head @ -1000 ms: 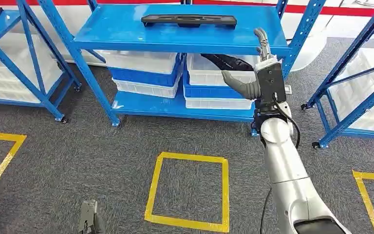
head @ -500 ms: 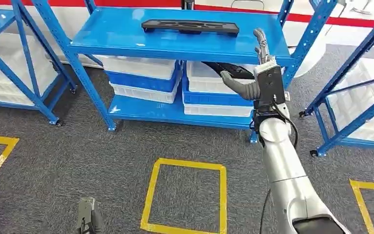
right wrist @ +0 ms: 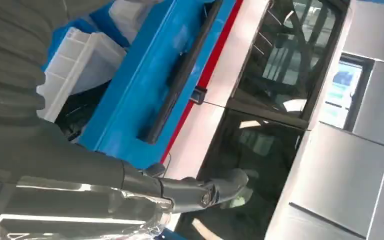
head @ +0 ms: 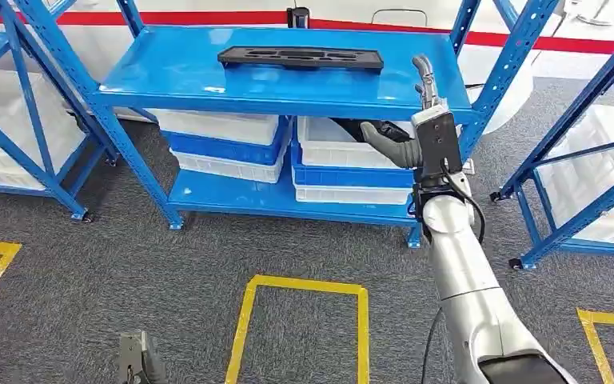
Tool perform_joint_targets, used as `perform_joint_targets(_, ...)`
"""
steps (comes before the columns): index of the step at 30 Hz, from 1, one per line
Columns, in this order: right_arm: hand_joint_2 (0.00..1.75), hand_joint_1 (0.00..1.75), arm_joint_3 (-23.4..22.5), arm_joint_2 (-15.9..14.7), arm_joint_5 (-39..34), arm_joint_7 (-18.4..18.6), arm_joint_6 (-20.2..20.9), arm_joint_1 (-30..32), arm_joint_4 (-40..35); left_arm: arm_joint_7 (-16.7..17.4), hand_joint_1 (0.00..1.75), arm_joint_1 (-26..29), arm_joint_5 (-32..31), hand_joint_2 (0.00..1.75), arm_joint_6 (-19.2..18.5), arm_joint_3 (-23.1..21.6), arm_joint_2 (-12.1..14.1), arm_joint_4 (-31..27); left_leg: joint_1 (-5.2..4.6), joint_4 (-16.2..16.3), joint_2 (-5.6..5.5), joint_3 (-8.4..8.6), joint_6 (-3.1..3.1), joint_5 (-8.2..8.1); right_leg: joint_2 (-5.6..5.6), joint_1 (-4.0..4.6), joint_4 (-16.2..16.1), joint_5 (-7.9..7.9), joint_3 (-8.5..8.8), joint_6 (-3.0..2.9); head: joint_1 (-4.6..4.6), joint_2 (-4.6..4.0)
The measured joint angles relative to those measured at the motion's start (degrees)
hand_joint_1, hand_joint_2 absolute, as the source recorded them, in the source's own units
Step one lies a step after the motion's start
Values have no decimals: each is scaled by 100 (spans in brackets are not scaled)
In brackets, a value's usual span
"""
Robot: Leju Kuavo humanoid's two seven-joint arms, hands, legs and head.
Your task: Take the parts from the cabinet and place them on the table.
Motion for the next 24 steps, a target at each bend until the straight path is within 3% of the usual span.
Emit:
perform_joint_targets(1,175,0,0,35,6,-9,0,-24,9,-7,0,-4,2,0,-9,30,-2,2,15,421,-19,-275,-26,-66,12,1,-1,-38,37,-52,-63,0)
perform_joint_targets(3,175,0,4,59,7,-11,2,-26,33,-13,0,8,13,0,-11,66,-2,2,24,1150,-22,-868,-75,-457,27,9,0,-123,102,-89,-61,0)
perform_joint_targets(4,175,0,2,63,7,-11,2,-16,50,-15,0,29,28,0,-11,85,-2,2,25,1306,-22,-1078,-86,-583,32,11,1,-163,145,-82,-68,0)
perform_joint_targets(5,175,0,2,63,7,-13,2,-14,68,-22,0,42,37,0,-11,107,-2,2,26,1254,-21,-1170,-84,-558,43,10,2,-205,191,-72,-66,0)
perform_joint_targets(6,175,0,2,66,7,-13,4,-14,83,-31,0,50,50,0,-18,120,0,2,31,978,-20,-1144,-70,-369,48,10,4,-256,254,-58,-79,0)
perform_joint_targets(9,175,0,2,94,9,-24,22,-29,109,-59,0,57,70,0,-52,201,4,2,36,-480,10,-637,6,704,47,11,-4,-422,443,8,-79,0)
perform_joint_targets(11,175,0,4,120,13,-31,26,-65,127,-66,0,57,96,0,-66,210,0,0,-28,-475,14,-620,57,448,61,48,-38,-502,491,103,-74,0)
perform_joint_targets(13,175,0,5,144,22,-37,20,-71,133,-76,0,63,88,0,-48,225,-13,2,-40,-550,-4,-540,167,521,62,83,32,-438,555,200,-85,0)
perform_joint_targets(14,175,0,4,149,24,-46,-11,-85,136,-74,0,62,41,0,0,227,-22,0,-25,-569,-24,-423,207,548,57,100,59,-498,550,222,-77,0)
perform_joint_targets(15,175,0,4,149,24,-57,-22,-89,142,-68,0,50,4,0,18,229,-31,0,-19,-587,-22,-362,229,536,55,73,307,-505,410,229,-68,0)
perform_joint_targets(17,175,0,4,140,35,-68,-26,-79,153,-37,0,18,-22,0,37,240,-28,0,-23,-588,-36,-309,276,462,53,68,1184,-597,-146,207,-65,0)
perform_joint_targets(19,175,0,2,138,46,-68,-28,17,166,5,0,23,-70,0,77,245,-37,0,-32,-587,-66,-226,287,356,53,78,1837,-956,-723,163,-63,0)
perform_joint_targets(20,175,0,2,138,59,-70,-28,60,170,35,0,31,-127,0,136,245,-48,0,-42,-587,-85,-161,289,298,53,81,1866,-1047,-867,153,-63,0)
perform_joint_targets(21,175,0,0,131,66,-70,-31,88,170,53,0,32,-158,0,190,245,-57,0,-57,-587,-110,-76,286,231,54,84,1656,-1017,-886,175,-61,0)
perform_joint_targets(22,175,0,-7,127,68,-72,-31,103,170,74,0,31,-203,0,230,245,-59,0,-71,-587,-126,22,279,157,53,97,1259,-856,-803,213,-52,0)
perform_joint_targets(23,175,0,-7,129,74,-76,-31,105,170,99,0,27,-241,0,276,245,-59,0,-84,-588,-127,122,272,81,52,118,772,-564,-679,257,-52,0)
perform_joint_targets(24,175,0,-7,129,83,-76,-31,111,170,109,0,31,-256,0,313,242,-59,0,-90,-604,-127,163,267,1,43,131,265,-90,-565,274,-50,0)
